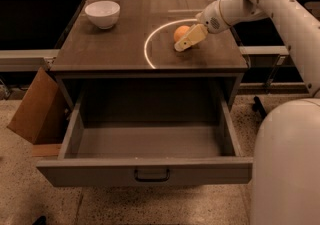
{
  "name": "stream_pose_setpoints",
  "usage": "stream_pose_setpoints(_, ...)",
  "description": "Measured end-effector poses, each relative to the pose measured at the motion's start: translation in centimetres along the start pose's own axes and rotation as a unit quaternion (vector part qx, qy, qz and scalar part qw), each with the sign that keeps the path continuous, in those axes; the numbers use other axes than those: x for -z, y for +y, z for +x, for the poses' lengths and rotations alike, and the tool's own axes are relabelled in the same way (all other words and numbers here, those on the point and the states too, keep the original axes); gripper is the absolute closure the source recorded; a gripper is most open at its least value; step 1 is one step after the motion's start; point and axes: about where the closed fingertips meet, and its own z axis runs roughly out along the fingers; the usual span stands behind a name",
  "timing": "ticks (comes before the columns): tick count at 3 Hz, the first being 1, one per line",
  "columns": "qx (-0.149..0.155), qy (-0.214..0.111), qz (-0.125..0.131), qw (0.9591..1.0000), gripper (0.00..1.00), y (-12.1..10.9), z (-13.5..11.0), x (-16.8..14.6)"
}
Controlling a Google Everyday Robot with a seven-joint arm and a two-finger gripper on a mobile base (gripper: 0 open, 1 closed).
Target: Place orange into top drawer
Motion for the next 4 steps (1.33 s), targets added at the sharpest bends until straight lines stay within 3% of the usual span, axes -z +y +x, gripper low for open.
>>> stream_pose_setpoints(1,0.0,0.005,-0.005,1.0,0.24,0.2,0.1,-0.8)
stream_pose_setpoints(2,0.009,0.002,-0.01,0.9999,0.55,0.9,-0.3,-1.0)
stream_pose_setpoints(3,0.021,-0.006,-0.009,0.9997,0.78,1.7,-0.6,0.0)
stream_pose_setpoints(4,0.053,-0.039,0.007,0.9978,0.99,3.6,-2.1,4.2)
